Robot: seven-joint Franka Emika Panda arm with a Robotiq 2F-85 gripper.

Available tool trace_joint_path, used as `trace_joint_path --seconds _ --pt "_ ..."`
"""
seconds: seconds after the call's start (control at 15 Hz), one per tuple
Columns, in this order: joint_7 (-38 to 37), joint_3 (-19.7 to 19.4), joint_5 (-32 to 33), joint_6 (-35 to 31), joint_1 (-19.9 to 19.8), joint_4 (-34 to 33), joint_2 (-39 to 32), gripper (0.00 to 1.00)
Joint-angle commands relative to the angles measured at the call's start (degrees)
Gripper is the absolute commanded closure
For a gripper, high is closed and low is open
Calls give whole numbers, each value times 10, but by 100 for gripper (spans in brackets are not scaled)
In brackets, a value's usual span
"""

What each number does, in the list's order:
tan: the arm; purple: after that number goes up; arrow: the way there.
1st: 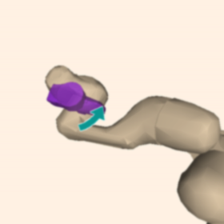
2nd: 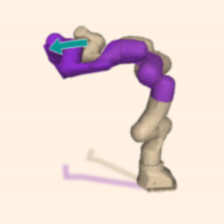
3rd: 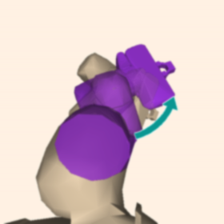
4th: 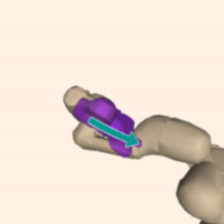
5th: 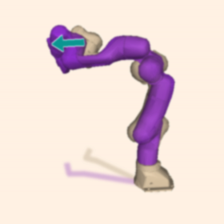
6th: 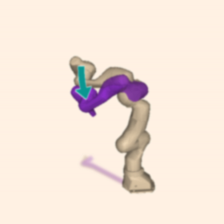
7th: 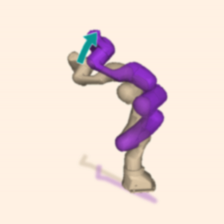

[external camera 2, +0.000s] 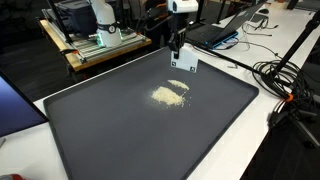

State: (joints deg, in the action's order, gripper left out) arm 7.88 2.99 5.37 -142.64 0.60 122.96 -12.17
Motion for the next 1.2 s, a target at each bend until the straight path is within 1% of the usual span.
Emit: trace_joint_path --seconds 0.0,0.2,0.4,0.67,0.8,0.93,1.13 --pt "-30 -3 45 -8 26 26 29 99" --pt "-70 -4 124 -25 56 40 24 99" --pt "-102 2 174 -25 81 42 12 99" --pt "-97 15 218 -74 106 72 17 99" --pt "-104 13 264 -101 120 88 18 99" --pt "-128 4 330 -136 135 101 15 99" --pt "-199 -16 456 -176 155 105 7 99"
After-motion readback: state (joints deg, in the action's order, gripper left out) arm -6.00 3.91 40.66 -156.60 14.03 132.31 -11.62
